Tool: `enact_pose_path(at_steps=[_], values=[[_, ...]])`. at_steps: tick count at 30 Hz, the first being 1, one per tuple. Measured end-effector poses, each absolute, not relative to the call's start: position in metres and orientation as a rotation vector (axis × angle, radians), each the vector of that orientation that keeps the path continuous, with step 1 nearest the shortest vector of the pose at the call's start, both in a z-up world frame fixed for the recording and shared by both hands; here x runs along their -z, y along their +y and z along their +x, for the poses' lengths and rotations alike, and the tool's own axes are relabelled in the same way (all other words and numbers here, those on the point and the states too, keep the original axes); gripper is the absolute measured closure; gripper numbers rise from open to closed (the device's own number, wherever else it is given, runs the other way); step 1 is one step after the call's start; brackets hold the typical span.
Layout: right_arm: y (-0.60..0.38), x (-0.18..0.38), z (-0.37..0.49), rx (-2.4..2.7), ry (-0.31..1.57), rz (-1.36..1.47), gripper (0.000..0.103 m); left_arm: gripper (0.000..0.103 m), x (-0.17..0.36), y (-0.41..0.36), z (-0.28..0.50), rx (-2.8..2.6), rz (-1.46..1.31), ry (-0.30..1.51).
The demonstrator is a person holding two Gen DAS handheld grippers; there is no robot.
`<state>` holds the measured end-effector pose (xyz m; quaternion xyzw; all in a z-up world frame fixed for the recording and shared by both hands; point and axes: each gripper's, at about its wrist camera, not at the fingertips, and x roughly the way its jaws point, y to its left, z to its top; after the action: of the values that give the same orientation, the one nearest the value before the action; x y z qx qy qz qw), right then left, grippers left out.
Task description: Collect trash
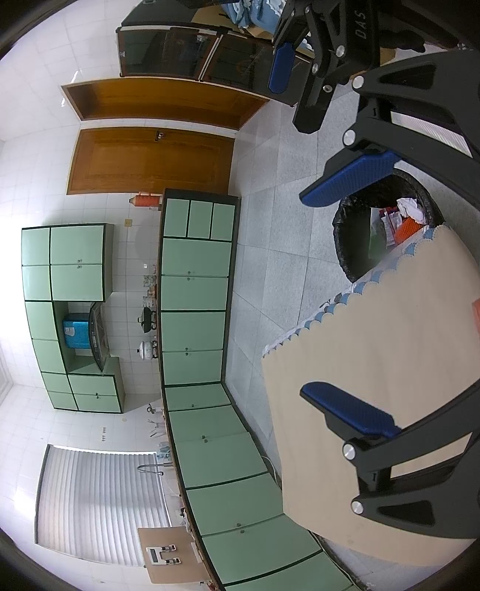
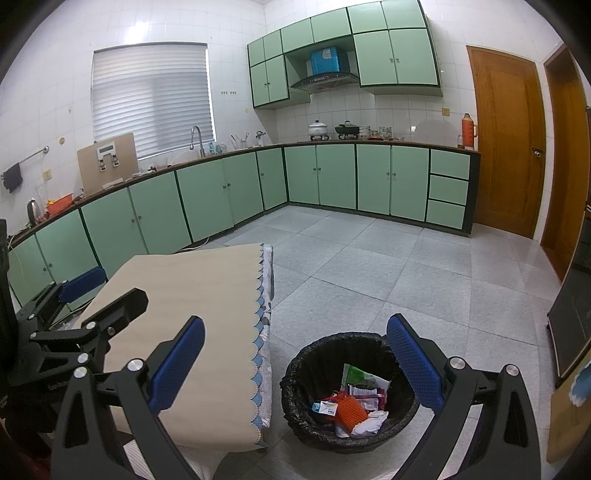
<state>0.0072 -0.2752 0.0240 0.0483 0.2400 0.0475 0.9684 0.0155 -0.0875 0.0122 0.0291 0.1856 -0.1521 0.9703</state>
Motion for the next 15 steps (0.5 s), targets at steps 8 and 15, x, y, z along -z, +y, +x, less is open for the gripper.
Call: enact_pose_path(at_steps=[8,15], values=[[-0.2756,-0.0239,0.0072,-0.096,0.485,0.097,0.006,0.01,-0.012,-0.0907,0.0169,0.307,0.06,0.375],[-0.2755,-0.0238,0.0071,-0.096,0.485,0.098,0.006,0.01,-0.012,-0.0903,0.0169,0.307,0.06,0.376]])
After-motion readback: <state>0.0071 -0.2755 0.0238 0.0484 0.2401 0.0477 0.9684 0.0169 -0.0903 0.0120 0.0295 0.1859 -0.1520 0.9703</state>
